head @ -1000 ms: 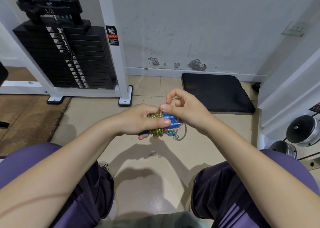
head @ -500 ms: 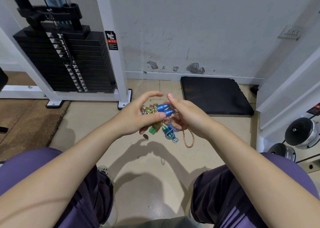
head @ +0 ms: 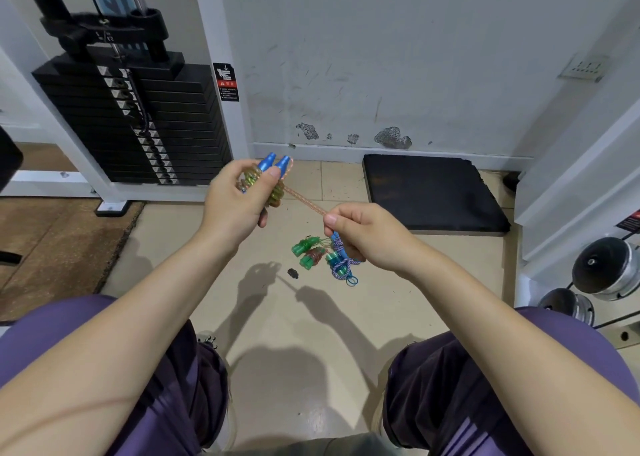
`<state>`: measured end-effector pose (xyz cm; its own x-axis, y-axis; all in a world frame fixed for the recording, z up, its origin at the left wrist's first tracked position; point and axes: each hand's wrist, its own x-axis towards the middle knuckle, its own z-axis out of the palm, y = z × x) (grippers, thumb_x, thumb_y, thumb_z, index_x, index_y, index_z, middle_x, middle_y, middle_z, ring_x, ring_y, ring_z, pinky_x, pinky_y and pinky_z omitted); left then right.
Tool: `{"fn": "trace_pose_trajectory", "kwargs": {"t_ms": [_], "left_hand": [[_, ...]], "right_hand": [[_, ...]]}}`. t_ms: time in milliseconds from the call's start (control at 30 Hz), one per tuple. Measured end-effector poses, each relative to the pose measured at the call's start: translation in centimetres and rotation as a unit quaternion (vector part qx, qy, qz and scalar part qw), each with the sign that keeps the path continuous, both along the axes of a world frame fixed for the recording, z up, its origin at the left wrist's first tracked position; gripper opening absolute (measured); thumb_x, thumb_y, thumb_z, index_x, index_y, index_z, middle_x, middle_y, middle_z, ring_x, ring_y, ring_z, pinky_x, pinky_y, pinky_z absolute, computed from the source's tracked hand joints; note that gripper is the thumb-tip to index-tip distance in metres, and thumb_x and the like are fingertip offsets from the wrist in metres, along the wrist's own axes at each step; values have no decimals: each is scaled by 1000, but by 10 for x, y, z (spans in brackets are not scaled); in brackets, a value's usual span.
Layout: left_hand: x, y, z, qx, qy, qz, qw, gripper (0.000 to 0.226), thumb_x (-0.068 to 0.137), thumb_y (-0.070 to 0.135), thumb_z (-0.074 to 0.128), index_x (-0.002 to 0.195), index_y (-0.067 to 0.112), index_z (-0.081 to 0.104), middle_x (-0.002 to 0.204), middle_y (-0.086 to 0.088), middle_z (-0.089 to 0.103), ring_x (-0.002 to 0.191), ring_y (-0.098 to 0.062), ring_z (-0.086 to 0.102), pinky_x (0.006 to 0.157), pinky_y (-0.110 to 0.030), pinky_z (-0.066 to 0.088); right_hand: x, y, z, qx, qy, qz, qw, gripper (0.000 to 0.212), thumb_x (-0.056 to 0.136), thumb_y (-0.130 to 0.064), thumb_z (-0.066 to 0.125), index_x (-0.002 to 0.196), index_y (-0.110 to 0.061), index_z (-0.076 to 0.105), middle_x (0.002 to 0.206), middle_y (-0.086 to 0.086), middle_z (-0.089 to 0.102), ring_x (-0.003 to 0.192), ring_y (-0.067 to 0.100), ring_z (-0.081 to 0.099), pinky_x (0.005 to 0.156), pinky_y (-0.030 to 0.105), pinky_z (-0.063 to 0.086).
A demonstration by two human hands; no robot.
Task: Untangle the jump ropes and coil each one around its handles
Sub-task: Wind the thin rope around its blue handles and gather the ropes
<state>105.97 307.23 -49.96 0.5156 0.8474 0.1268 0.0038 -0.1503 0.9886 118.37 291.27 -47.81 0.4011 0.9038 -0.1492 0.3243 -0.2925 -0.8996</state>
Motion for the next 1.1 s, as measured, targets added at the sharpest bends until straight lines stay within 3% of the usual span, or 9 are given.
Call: {"fn": "trace_pose_trajectory", "kwargs": {"t_ms": [100, 233, 400, 533, 600, 700, 800, 933, 1100], "left_hand": [[0, 7, -7, 30, 37, 16, 999, 23, 92, 34, 67, 95, 11, 62, 68, -6, 66, 39, -18, 47, 45, -24, 38], [0, 8, -14, 62, 107, 13, 992, 29, 90, 39, 68, 91, 10, 63, 66, -1, 68, 39, -16, 49, 43, -22, 39], [3, 4, -14, 63, 93, -21, 994, 24, 92, 36, 67, 91, 12, 63, 60, 7, 64, 40, -18, 48, 43, -22, 38], [1, 2, -10, 62, 73, -45, 994, 21, 93, 33, 67, 93, 12, 63, 61, 6, 63, 39, -17, 47, 41, -22, 38], [2, 0, -10, 65, 70, -58, 994, 17, 93, 32, 67, 92, 16, 62, 60, 9, 64, 39, -15, 48, 40, -22, 38], [1, -3, -9, 69, 74, -69, 992, 20, 93, 31, 66, 95, 12, 61, 58, 14, 64, 38, -12, 48, 40, -21, 38], [0, -4, -6, 66, 82, -87, 991, 25, 93, 32, 67, 99, 9, 61, 58, 11, 64, 40, -14, 49, 42, -22, 40], [-1, -5, -8, 48, 97, -118, 987, 24, 92, 32, 68, 100, 9, 62, 59, 7, 65, 43, -18, 49, 42, -25, 40], [1, -14, -5, 22, 99, -162, 982, 25, 93, 29, 66, 103, 7, 62, 63, -1, 67, 42, -19, 47, 41, -21, 37]], "right_hand": [[-1, 3, 0, 12, -60, -6, 998, 22, 100, -16, 50, 82, -10, 61, 54, 1, 41, 37, 7, 40, 43, 16, 38], [9, -5, 3, 64, -18, -17, 998, 22, 101, -7, 47, 119, -16, 56, 66, 14, 62, 42, 21, 55, 48, 20, 43], [13, -9, 5, 91, 105, 37, 990, 10, 99, -3, 50, 103, 0, 59, 77, 16, 70, 58, 24, 67, 51, 24, 47], [20, -12, 9, 122, 179, 66, 974, 22, 92, 0, 60, 113, -1, 56, 107, 15, 73, 94, 28, 71, 72, 23, 52], [22, -12, 8, 128, 177, 77, 973, 22, 93, -2, 57, 115, -1, 56, 110, 13, 73, 100, 28, 70, 77, 26, 53], [20, -11, 5, 138, 171, 34, 975, 14, 95, -5, 56, 106, 2, 63, 91, 14, 75, 82, 25, 72, 72, 27, 53], [20, -10, 4, 152, 126, -36, 980, 13, 89, -9, 66, 95, 2, 71, 71, 8, 67, 53, 17, 57, 55, 25, 47], [18, -8, 3, 173, 127, -28, 976, 14, 93, -9, 62, 82, -6, 70, 91, 3, 66, 69, 19, 58, 54, 27, 45], [15, -3, -1, 148, 149, -31, 977, 9, 98, -11, 54, 96, -6, 61, 62, 3, 59, 50, 12, 44, 46, 20, 35]]}}
